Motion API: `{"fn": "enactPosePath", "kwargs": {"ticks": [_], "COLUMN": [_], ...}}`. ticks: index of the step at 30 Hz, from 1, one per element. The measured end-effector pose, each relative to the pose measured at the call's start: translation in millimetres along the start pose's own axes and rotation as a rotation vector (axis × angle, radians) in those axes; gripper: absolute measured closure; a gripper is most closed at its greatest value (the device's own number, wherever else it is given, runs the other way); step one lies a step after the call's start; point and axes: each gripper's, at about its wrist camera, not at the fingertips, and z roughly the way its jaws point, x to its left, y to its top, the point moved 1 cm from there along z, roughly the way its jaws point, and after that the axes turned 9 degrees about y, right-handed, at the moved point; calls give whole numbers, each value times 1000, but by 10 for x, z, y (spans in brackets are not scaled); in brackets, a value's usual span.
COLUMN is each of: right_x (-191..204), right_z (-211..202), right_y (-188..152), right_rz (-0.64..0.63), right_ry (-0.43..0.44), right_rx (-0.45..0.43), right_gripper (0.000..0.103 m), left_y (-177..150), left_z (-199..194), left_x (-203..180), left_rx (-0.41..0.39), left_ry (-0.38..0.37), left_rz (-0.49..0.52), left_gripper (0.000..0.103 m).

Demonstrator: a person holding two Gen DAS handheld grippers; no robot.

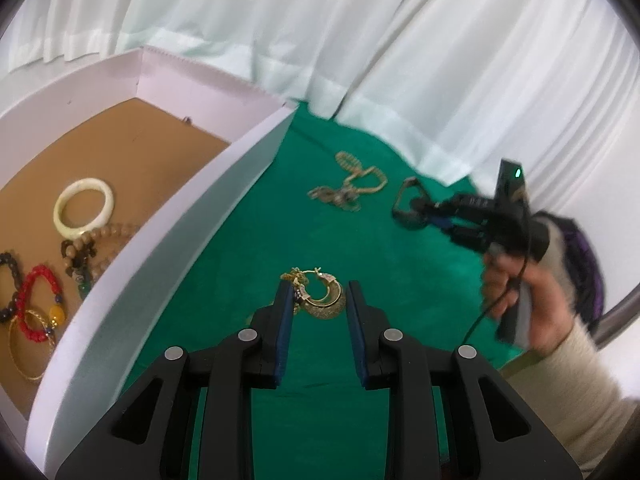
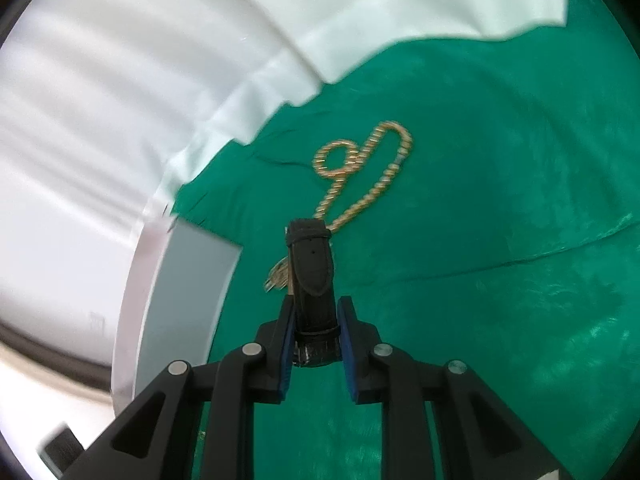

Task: Organize jewelry
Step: 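Carry the earrings and watch into the white tray and open both grippers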

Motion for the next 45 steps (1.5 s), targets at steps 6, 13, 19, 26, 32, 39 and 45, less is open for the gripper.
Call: {"fn": "enactPosePath", "kwargs": {"ticks": [6,13,19,26,32,39,45], "right_x": [682,1779,2522,2828,2728,2711,2696], "right_z": [-178,6,592,1456,1981,2111,1783], "right_y": [-144,-221,-426,-691,-746,-815,-858], "right_rz": [-136,-281,-425,-645,-722,-719,-710], "right_ry": [100,283,312,123,-28,-46,-62], "right_rx": [7,47,132,156,167,175,112], "right_gripper": [82,82,82,82,82,53,36], "left_y": [287,586,666,634,361,238,209], "left_z": [-612,-1414,-1486,-962,-543,-504,-652], "left_x": [-38,216,654,1353,1771,1790,1581], "left_rx": [-83,-228,-252,-169,-43,-10,-69], "left_ry": [-103,-50,70,202,280,355,392], "left_rz": [-62,-100,-142,-252,-313,-298,-254], "left_gripper": [78,78,78,78,78,56,28]}}
